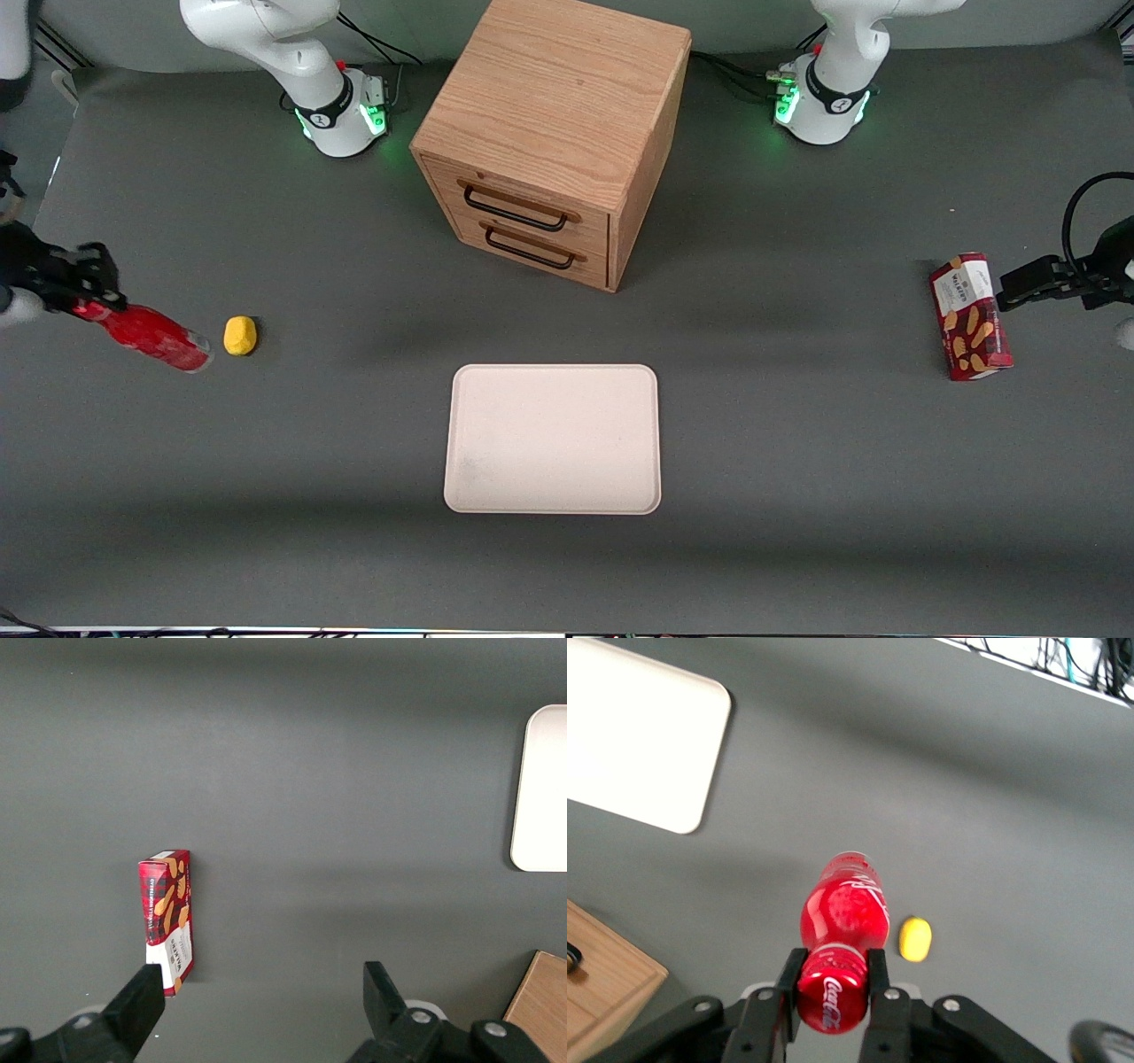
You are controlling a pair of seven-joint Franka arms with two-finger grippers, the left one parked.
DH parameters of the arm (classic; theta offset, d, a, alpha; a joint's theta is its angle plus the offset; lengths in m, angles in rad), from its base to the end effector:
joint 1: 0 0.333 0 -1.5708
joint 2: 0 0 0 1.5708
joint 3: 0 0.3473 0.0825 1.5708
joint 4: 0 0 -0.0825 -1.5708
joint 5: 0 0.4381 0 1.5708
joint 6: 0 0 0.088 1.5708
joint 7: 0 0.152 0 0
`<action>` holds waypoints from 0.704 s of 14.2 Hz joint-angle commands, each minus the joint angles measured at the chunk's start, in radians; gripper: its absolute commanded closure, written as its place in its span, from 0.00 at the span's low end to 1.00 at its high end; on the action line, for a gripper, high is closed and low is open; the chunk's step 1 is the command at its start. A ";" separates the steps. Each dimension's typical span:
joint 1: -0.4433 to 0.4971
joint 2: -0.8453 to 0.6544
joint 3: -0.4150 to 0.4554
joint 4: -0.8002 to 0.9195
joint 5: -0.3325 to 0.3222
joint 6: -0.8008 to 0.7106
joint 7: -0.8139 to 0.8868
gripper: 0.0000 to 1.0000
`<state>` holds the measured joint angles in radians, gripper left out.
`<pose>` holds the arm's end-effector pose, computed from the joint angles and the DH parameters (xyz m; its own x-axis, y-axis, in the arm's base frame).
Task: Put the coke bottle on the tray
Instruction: 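Lift the bottle off the table with the right gripper, then carry the bottle to the white tray's corner and lower it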
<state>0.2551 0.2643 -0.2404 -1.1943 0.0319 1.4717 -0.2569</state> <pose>0.6836 0.0392 0.6311 0.9599 0.2801 0.0118 0.2796 -0.9595 0.0347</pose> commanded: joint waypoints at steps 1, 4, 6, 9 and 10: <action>-0.005 0.154 0.096 0.224 -0.013 -0.048 0.118 1.00; -0.005 0.261 0.232 0.324 -0.084 -0.019 0.221 1.00; 0.001 0.303 0.292 0.341 -0.113 0.034 0.240 1.00; 0.003 0.363 0.360 0.341 -0.116 0.131 0.274 1.00; 0.006 0.383 0.369 0.341 -0.118 0.159 0.275 1.00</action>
<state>0.2609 0.5908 0.0942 -0.9194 -0.0671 1.5994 -0.0093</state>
